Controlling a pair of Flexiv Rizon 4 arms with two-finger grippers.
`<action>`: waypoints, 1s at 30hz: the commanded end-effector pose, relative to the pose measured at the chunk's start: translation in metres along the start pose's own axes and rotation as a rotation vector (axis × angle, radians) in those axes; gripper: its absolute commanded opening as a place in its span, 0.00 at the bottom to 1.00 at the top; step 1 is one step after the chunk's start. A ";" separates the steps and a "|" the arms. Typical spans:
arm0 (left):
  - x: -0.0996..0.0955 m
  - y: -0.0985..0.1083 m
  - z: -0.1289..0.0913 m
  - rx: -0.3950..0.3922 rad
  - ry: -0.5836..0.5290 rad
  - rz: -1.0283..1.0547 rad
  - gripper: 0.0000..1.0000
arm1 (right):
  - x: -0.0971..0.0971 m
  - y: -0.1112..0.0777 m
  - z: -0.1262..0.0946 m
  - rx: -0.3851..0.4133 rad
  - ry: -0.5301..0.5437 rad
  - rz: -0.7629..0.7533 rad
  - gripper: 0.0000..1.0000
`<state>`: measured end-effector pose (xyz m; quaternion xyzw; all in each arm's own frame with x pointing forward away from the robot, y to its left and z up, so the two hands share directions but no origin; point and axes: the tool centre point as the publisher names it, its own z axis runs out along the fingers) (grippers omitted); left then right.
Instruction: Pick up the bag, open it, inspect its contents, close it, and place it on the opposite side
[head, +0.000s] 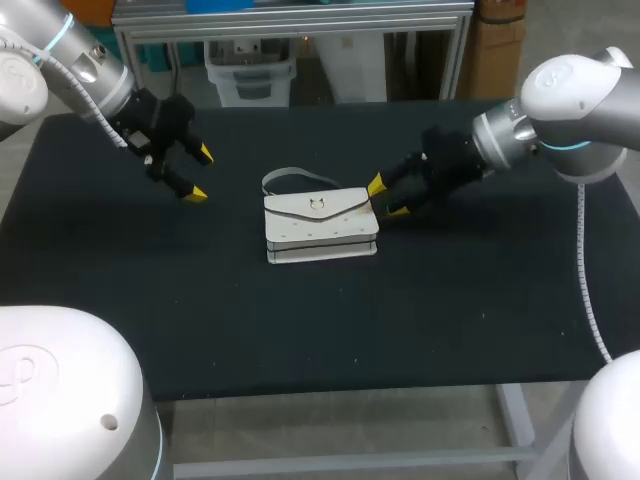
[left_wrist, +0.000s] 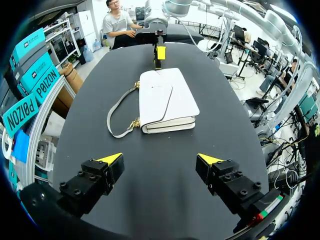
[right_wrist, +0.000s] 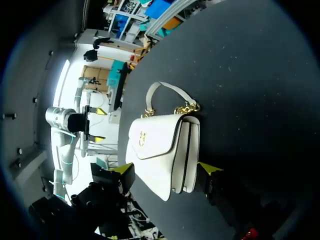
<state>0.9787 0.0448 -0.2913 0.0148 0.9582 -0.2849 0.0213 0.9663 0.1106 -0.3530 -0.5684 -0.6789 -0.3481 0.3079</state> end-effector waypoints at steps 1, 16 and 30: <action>0.000 0.000 0.001 0.002 -0.001 0.000 1.00 | 0.011 -0.011 -0.018 -0.004 -0.044 -0.021 1.00; 0.000 0.000 0.001 0.002 -0.001 0.000 1.00 | 0.028 -0.018 -0.042 -0.027 -0.179 -0.078 1.00; 0.002 -0.007 0.011 -0.021 -0.002 -0.006 1.00 | 0.031 -0.021 -0.040 0.005 -0.180 -0.140 1.00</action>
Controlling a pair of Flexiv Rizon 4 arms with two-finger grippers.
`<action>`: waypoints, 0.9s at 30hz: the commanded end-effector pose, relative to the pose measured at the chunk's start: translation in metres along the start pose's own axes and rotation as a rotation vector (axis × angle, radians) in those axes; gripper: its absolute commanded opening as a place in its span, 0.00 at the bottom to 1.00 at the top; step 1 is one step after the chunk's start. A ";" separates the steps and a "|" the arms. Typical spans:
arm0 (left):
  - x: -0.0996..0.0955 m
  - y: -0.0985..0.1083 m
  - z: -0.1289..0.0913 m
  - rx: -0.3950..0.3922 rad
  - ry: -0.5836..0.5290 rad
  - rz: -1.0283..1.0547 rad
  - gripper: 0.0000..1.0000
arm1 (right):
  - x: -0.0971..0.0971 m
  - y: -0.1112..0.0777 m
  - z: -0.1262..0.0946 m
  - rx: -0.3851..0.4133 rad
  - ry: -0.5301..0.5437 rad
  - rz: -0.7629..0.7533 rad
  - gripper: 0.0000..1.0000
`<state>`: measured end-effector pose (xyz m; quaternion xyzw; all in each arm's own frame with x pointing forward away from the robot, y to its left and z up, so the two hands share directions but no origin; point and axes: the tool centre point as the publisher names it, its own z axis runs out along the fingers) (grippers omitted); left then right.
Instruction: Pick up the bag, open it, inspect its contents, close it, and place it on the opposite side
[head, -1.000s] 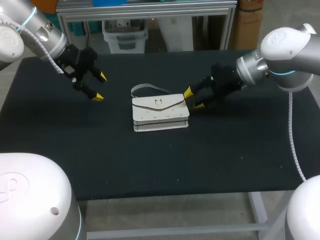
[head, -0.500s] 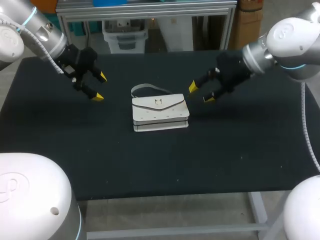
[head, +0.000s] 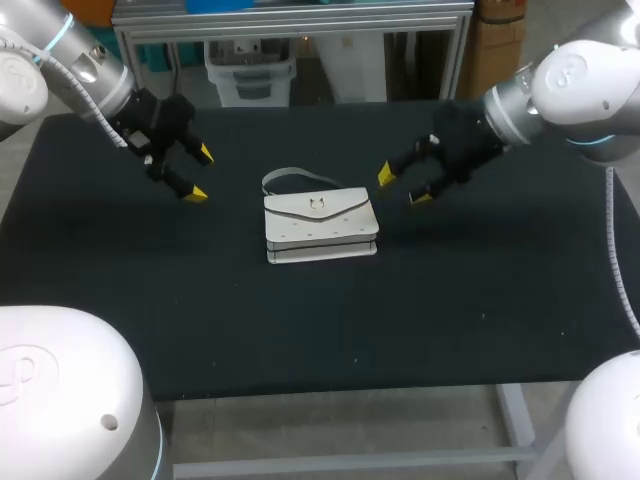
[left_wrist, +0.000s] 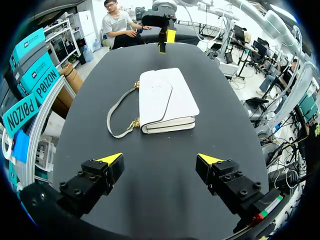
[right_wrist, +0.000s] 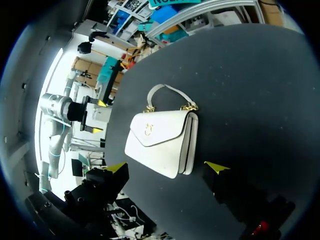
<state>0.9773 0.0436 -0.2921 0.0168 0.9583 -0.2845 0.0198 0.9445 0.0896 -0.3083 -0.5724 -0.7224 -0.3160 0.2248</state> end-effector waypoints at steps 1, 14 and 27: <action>0.001 -0.009 0.013 -0.032 -0.008 0.001 1.00 | 0.005 -0.004 0.001 0.037 0.003 -0.089 1.00; 0.014 -0.031 0.028 -0.055 -0.041 0.002 1.00 | 0.022 -0.025 -0.012 0.117 -0.189 -0.584 1.00; 0.018 -0.043 0.048 -0.091 0.050 0.135 1.00 | 0.024 -0.039 -0.022 0.151 -0.213 -0.759 1.00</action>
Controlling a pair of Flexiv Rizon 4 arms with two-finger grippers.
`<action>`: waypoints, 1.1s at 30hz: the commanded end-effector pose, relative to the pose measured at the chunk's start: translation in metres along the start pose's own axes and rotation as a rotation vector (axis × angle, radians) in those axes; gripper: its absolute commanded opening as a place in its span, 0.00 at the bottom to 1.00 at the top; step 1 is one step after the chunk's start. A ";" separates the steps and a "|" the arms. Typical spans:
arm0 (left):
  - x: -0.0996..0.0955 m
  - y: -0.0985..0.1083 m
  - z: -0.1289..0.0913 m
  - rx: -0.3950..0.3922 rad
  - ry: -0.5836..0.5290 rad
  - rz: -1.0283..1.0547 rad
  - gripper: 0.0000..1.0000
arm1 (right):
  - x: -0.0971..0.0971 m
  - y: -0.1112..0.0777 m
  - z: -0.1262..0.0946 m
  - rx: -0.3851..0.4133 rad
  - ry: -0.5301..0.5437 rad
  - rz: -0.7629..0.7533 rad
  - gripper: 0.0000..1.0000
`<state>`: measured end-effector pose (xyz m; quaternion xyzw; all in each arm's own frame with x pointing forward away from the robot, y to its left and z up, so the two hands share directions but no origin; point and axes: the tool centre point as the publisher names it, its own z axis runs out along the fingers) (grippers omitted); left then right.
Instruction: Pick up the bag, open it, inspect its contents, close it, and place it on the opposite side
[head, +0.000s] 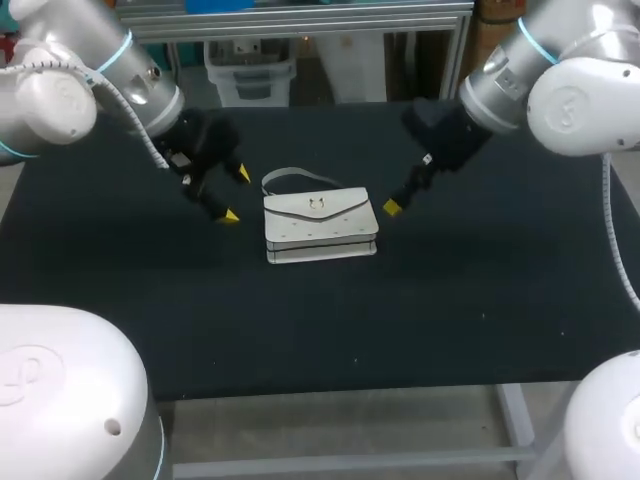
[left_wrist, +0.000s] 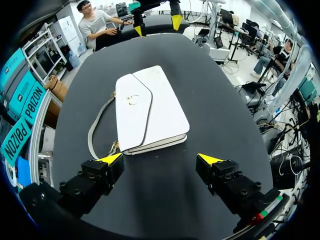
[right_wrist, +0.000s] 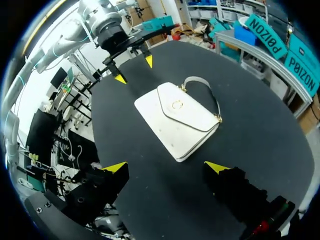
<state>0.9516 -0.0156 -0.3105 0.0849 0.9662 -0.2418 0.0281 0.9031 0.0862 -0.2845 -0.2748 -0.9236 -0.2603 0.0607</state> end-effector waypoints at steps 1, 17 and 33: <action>-0.008 -0.002 0.001 -0.006 0.025 -0.001 1.00 | 0.002 -0.003 -0.001 -0.005 -0.007 0.001 1.00; -0.018 -0.001 0.006 0.077 -0.038 0.162 1.00 | 0.007 0.016 0.008 0.073 -0.256 -0.503 1.00; -0.026 -0.015 0.014 0.156 -0.095 0.382 1.00 | 0.001 0.007 0.023 0.084 -0.268 -0.740 1.00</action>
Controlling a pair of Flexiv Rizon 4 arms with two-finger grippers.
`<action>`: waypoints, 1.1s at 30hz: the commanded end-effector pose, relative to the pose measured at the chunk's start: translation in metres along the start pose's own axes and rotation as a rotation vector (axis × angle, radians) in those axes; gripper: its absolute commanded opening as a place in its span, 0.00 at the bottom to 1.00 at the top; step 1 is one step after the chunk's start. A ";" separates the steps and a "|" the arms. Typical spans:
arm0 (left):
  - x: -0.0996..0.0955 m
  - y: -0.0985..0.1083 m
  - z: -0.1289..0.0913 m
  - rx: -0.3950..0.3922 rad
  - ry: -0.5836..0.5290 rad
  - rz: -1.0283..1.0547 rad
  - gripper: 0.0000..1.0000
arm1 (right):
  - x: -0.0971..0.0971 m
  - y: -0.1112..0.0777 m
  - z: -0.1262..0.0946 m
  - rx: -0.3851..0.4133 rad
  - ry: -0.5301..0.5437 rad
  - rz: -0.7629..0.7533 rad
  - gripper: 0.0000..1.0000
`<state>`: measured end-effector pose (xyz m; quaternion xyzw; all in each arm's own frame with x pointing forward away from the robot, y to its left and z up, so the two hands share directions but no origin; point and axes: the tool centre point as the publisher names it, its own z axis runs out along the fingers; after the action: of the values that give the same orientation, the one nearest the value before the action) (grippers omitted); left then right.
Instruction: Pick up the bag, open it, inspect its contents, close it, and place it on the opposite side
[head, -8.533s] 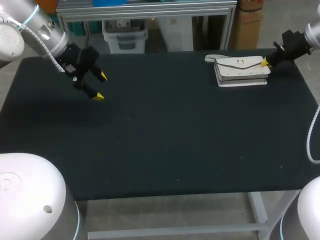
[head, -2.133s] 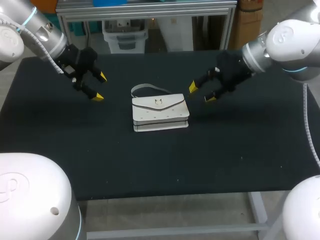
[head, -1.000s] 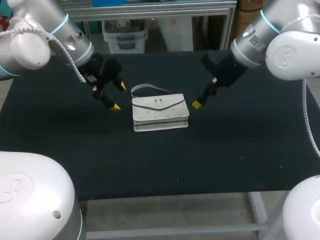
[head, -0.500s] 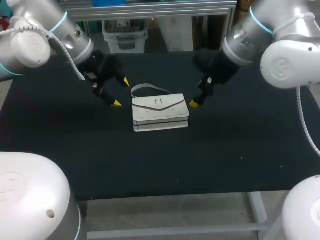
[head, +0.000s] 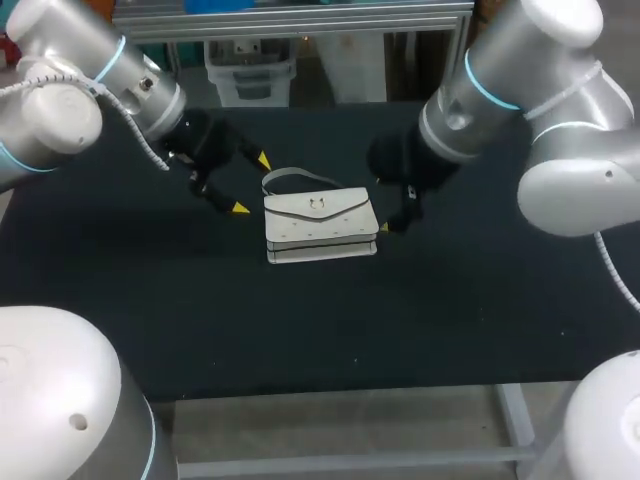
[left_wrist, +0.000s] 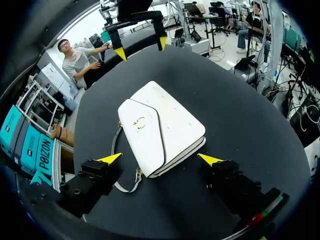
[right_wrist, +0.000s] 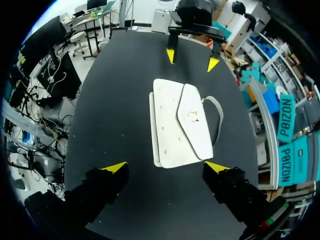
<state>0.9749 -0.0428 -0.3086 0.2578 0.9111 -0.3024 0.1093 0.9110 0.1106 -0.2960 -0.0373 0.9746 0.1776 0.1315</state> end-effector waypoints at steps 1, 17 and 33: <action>0.004 0.005 0.001 0.014 -0.010 0.000 1.00 | 0.006 -0.008 0.000 -0.024 -0.029 -0.023 1.00; 0.000 0.000 0.018 -0.005 -0.055 0.086 1.00 | 0.007 0.012 0.025 0.093 -0.169 -0.109 1.00; -0.014 -0.003 0.023 0.056 -0.091 0.177 1.00 | 0.012 0.007 0.058 0.176 -0.286 -0.110 1.00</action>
<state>0.9815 -0.0616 -0.3173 0.3209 0.8723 -0.3255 0.1740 0.9107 0.1363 -0.3402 -0.0561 0.9627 0.0872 0.2500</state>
